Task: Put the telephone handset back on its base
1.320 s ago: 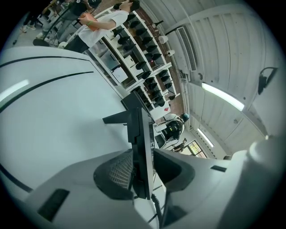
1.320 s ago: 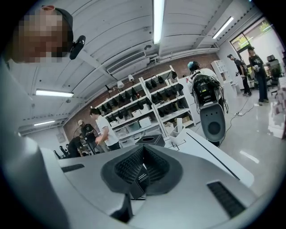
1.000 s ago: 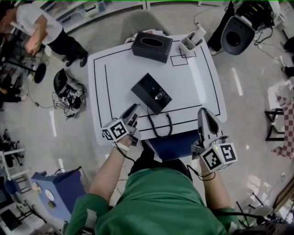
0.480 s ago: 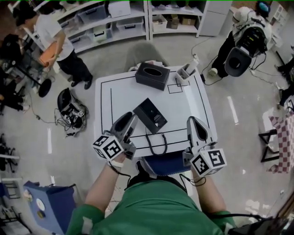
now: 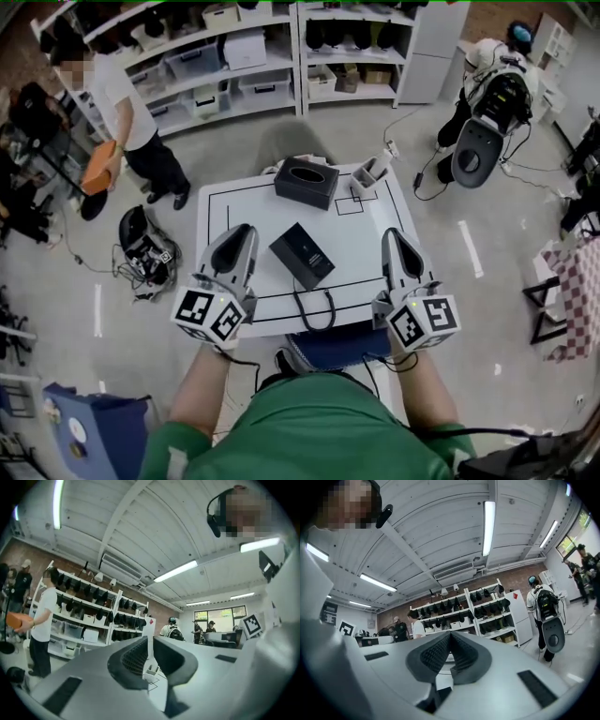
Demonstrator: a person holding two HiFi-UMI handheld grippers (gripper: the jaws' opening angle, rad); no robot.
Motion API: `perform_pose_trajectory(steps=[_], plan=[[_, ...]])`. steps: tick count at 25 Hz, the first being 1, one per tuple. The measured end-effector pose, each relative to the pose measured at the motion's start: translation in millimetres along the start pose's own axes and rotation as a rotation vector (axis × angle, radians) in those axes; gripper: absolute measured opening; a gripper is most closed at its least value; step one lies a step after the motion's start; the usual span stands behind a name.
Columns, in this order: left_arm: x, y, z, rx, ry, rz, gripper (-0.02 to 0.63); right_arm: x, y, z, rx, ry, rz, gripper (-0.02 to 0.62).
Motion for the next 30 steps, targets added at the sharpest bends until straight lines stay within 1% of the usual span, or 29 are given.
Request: perform_pose_trajectory(steps=[1,4,9,13,19,30], plan=[[2,1,-6,0.011,-0.024,0.001,0.05,-1,0,-3,0.008,0.006,0.002,0.023],[6,1,-19,0.038,-0.059,0.0,0.037,-5,-3,-12,0.03,0.03,-0.005,0.023],[13,4,-28,0.05,-0.123,-0.018,0.037,-10,0,-16,0.049,0.07,-0.023,0.023],[14,6,-32,0.062,-0.133,-0.034,0.037,-16,2,-20,0.065,0.096,-0.04,0.023],[14,6,-32,0.064,-0.153,-0.052,0.037,-18,2,-25,0.079,0.152,-0.037,0.023],[16,-3,-34,0.064,-0.181,-0.05,0.037,-14,-8,-24,0.075,0.182,-0.035,0.023]])
Point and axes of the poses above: the fingertips, and each gripper's own axes: y backward along the fingers, x to its right, z out of its underside, the point moved 6 cm from there along y, backward along the fingers, and after that the axes turned 9 degrees about -y, right-handed, at the moved point
